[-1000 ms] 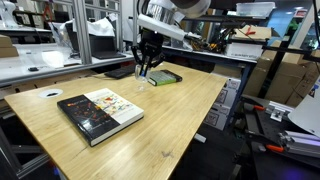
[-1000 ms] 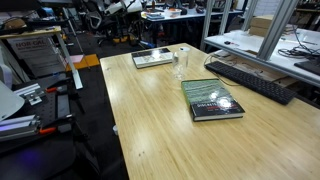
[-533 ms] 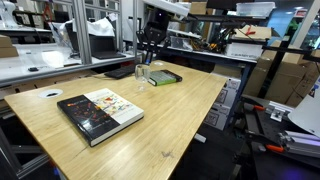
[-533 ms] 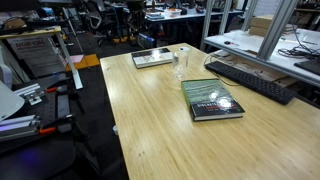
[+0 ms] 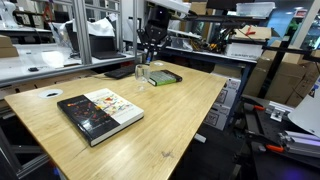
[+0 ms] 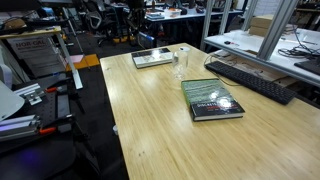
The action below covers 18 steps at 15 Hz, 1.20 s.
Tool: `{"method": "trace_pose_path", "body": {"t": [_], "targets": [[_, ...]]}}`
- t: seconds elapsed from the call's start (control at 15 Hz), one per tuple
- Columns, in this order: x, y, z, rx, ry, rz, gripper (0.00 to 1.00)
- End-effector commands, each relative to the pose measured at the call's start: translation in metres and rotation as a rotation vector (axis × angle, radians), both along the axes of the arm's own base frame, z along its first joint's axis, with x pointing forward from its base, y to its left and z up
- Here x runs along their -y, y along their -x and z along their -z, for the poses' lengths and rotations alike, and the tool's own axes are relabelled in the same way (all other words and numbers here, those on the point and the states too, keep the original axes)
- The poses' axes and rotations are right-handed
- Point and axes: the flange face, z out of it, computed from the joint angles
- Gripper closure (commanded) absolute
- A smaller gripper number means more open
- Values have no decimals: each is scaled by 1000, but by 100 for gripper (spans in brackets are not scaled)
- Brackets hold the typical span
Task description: Put the pen in the glass
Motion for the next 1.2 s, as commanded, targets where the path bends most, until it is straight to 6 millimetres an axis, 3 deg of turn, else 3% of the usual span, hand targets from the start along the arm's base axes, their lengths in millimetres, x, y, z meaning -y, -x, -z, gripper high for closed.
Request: {"method": "trace_pose_path", "body": {"t": [0.0,0.07,0.53,1.13], "targets": [[0,0,-1,-1,0,0,89],[0,0,-1,-1,0,0,97],[16,-11,-3,-15,-104,55,97],[76,-56,-15,-22,-323,167,97]]}}
